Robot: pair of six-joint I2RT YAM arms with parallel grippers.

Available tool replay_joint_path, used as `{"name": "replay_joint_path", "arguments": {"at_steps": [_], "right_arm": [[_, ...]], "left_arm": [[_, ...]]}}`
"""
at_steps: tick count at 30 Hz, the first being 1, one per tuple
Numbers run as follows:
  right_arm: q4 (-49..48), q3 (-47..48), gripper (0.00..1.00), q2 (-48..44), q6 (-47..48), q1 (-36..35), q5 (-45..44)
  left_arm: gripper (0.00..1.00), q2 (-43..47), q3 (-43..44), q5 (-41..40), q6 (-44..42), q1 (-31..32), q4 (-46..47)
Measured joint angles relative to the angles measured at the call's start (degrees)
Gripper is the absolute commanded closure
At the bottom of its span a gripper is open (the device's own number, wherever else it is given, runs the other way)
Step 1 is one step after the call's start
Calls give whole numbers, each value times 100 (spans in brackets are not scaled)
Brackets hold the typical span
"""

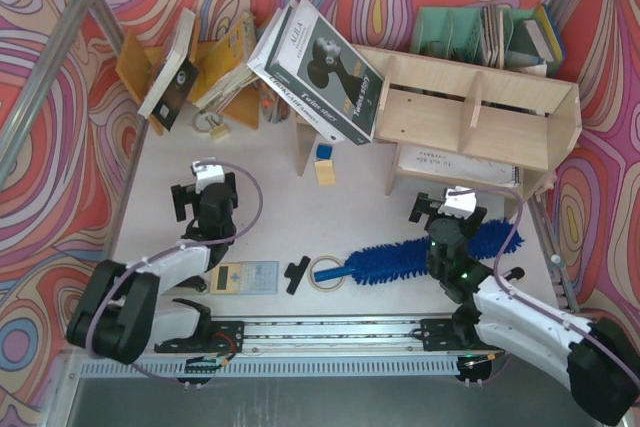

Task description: Dust the bookshelf with a duster

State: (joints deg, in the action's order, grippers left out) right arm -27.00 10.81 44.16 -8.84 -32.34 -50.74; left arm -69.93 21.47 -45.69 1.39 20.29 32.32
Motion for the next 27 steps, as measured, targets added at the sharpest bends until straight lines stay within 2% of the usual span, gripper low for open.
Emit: {"name": "replay_joint_path", "arguments": {"at_steps": [5, 11, 15, 19, 27], "right_arm": [[-479, -2, 1, 863, -11, 382, 46], [-1482, -13, 1, 2085, 76, 951, 411], [-2315, -35, 1, 2787, 356, 1150, 852], [-2964, -37, 1, 3287, 610, 1314, 1220], [-3552, -37, 1, 3440, 767, 1757, 1937]], "left_arm": [[1, -857, -254, 413, -354, -269, 1078], [2, -1386, -256, 1040, -389, -833, 1910], [2, -1458, -258, 1502, -151, -1287, 2046], [1, -1582, -254, 1803, -7, -1414, 2225], [2, -1829, -205, 2116, 103, -1502, 2166]]}}
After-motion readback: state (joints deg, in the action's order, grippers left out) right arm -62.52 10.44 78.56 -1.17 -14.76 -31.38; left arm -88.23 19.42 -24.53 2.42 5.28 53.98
